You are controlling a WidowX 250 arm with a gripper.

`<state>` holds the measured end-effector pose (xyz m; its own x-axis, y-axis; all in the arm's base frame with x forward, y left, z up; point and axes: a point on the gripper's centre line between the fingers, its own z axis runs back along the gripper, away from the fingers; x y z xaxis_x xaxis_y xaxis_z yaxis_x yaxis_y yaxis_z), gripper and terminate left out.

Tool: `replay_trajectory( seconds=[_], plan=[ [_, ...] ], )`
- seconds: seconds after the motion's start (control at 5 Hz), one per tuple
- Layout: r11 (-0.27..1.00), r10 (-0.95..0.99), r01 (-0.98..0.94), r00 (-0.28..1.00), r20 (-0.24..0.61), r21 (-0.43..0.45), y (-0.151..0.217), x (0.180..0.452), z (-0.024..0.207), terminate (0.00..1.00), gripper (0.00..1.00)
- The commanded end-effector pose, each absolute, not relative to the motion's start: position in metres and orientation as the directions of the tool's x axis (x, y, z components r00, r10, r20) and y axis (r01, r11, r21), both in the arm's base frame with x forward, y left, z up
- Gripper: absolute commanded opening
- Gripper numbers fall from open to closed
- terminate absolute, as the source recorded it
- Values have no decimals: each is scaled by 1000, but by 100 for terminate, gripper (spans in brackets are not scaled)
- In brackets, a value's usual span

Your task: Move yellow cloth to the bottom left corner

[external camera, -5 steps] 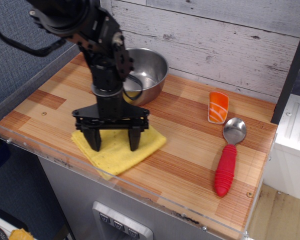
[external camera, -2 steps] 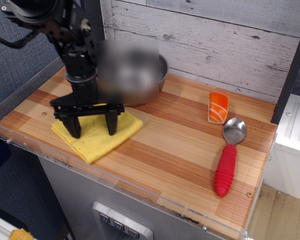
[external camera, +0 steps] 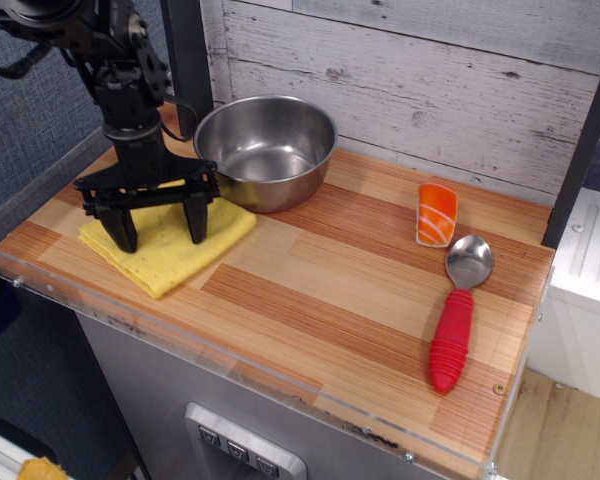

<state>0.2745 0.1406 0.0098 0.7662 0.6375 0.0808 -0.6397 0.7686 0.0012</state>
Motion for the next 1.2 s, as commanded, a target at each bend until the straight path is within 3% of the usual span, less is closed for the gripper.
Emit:
replay_trajectory(
  seconds=[0.0,0.6,1.0],
  plan=[
    [727,682,-686,722,117,-3,175,278,19,0,100],
    [738,672,-673,729,130,-39,169,282,35,0,100],
    [747,662,-661,733,155,-68,164,282,59,0,100]
  ],
)
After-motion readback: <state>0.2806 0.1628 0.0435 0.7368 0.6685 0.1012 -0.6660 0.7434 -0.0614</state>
